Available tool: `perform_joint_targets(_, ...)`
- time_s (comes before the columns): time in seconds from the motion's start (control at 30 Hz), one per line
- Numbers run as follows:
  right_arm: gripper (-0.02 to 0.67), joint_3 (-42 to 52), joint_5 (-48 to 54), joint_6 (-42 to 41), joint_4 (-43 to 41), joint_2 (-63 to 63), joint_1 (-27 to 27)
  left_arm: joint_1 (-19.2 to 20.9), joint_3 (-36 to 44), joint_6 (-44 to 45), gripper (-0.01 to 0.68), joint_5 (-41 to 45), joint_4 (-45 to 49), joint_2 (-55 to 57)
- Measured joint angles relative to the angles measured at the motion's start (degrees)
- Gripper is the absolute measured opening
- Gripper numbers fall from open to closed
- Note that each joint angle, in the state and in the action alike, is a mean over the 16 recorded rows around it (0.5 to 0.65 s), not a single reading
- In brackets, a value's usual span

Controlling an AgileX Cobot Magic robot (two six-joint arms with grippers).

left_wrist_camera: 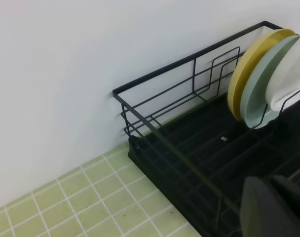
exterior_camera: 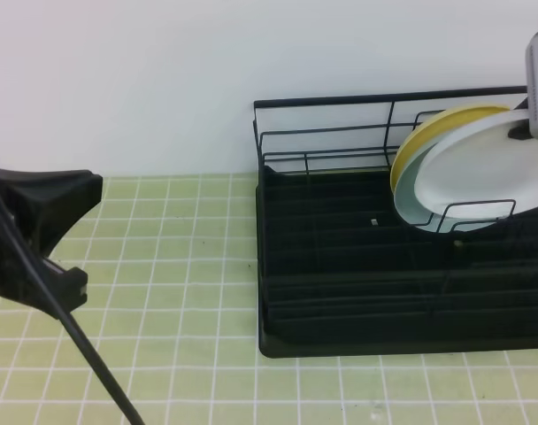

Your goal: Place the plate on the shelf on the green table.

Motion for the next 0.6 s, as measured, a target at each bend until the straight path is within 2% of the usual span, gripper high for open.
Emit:
perform_joint_targets(0.3, 0.133, 0.0, 0.2, 4.5, 0.0, 2.6, 0.0, 0.0, 0.0, 0.4, -0.001, 0.9, 0.0, 0.0)
perform_joint_targets(0.6, 0.292, 0.0, 0.0, 9.4, 0.3, 4.1, 0.0, 0.0, 0.0, 0.5, -0.001, 2.5, 0.0, 0.0)
